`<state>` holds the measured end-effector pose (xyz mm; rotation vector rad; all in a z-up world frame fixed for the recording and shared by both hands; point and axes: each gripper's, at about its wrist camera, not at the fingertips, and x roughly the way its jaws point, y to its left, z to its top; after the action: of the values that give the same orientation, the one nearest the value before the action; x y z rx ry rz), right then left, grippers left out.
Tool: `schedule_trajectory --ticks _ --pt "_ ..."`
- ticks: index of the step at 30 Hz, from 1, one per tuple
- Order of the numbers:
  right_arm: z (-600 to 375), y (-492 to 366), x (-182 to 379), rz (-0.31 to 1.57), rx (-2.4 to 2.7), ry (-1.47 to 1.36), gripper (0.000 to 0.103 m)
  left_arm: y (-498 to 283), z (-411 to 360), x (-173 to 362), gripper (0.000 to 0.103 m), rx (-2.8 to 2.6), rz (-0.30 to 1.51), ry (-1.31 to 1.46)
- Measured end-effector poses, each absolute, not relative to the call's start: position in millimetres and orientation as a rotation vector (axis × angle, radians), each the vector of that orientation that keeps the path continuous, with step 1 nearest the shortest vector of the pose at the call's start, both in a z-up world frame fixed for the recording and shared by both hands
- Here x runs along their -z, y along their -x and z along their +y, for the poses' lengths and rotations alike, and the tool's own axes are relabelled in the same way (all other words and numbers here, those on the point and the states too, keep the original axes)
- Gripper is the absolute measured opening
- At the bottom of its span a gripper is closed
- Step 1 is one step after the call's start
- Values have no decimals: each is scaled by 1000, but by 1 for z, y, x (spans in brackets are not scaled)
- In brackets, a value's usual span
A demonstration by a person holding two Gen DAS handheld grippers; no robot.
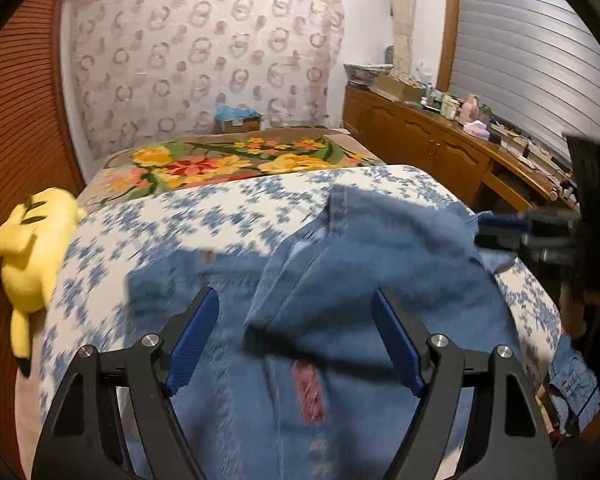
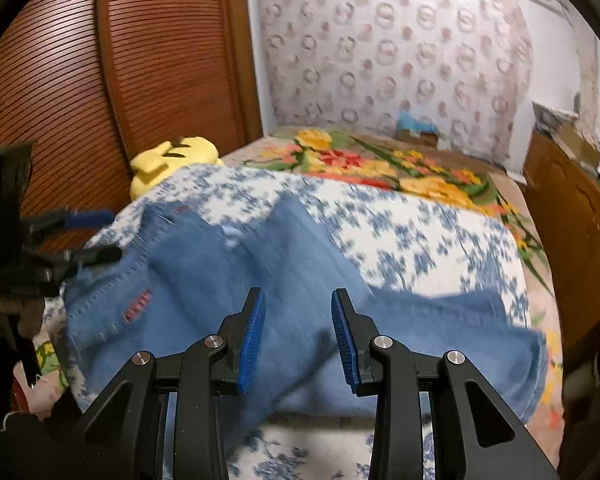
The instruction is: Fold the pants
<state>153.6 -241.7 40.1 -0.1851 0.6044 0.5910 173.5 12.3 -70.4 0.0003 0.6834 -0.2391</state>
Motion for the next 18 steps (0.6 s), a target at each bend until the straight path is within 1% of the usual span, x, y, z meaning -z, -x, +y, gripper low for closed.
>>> schedule_trajectory --ticks 3,5,8,9,11,12,13,14,15,16,18 --pt "-245 -158 -39 617 -556 176 36 -198 2 72 80 276 710 -1" --pt "-247 -164 -38 628 -549 154 41 -212 -4 78 80 276 735 -2" --pt "-253 -167 -35 620 -520 160 41 -229 -11 89 80 284 786 -3" --pt "-256 -166 -36 613 -504 160 41 -231 -13 92 78 289 800 -5" --pt "-265 -164 -35 619 -490 137 41 -231 -16 99 68 300 820 -13" --pt "-270 -161 -34 623 -492 130 41 -231 -17 102 59 304 828 -18" --pt "-274 -159 -32 639 -494 132 41 -231 -18 106 46 310 838 -21" --pt "-277 -156 -28 648 -488 140 41 -230 -19 108 39 319 844 -22" --pt "-280 -152 -24 652 -471 148 41 -229 -20 109 24 330 850 -26" --pt "-282 -148 -21 658 -462 149 41 -228 -23 111 17 337 854 -36" --pt "-287 -144 -19 678 -445 142 41 -222 -27 109 8 329 841 -70"
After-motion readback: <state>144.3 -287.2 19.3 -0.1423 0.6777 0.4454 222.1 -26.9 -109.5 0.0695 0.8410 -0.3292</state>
